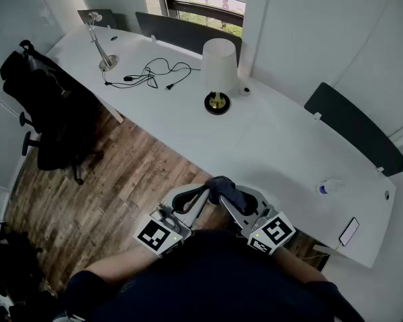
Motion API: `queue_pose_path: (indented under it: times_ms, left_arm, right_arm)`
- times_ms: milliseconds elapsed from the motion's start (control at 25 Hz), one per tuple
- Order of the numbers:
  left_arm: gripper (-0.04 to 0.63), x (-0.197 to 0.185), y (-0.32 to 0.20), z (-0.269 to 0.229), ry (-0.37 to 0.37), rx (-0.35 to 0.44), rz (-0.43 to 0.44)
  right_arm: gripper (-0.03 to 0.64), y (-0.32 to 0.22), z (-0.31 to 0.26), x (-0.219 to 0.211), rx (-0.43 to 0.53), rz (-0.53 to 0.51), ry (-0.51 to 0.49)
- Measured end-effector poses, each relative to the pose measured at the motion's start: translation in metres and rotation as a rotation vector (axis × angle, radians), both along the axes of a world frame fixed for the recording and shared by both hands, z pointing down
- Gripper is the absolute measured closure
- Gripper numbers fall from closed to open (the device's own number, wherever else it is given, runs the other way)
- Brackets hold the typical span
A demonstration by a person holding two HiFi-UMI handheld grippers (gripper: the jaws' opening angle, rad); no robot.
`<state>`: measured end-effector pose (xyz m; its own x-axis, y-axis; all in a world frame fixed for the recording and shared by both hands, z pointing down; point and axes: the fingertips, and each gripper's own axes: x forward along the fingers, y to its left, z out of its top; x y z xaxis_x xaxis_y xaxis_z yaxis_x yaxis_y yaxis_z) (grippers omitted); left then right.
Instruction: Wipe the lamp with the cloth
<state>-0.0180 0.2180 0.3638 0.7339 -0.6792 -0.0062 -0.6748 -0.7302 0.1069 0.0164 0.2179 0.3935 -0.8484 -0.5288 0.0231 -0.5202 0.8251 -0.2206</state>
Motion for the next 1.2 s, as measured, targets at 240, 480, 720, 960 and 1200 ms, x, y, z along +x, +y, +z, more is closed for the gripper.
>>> queue_pose_path:
  times_ms: [240, 480, 720, 960, 1200]
  left_arm:
    - [0.589, 0.005, -0.002, 0.002, -0.003, -0.002, -0.004]
    - [0.589, 0.012, -0.010, 0.003, 0.002, -0.012, -0.022]
    - [0.589, 0.027, -0.026, 0.002, -0.004, -0.008, -0.056]
    - [0.589, 0.053, -0.038, 0.003, -0.014, -0.002, -0.103]
    - [0.589, 0.052, -0.056, 0.002, -0.009, -0.018, -0.152]
  right_arm:
    - [0.529, -0.001, 0.003, 0.002, -0.006, -0.020, 0.004]
    - [0.529, -0.007, 0.003, 0.007, -0.011, -0.054, -0.002]
    - [0.529, -0.021, 0.002, 0.023, -0.011, -0.098, -0.018]
    - [0.529, -0.040, 0.009, 0.045, -0.030, -0.164, -0.032]
    - [0.529, -0.055, 0.012, 0.050, -0.029, -0.201, -0.023]
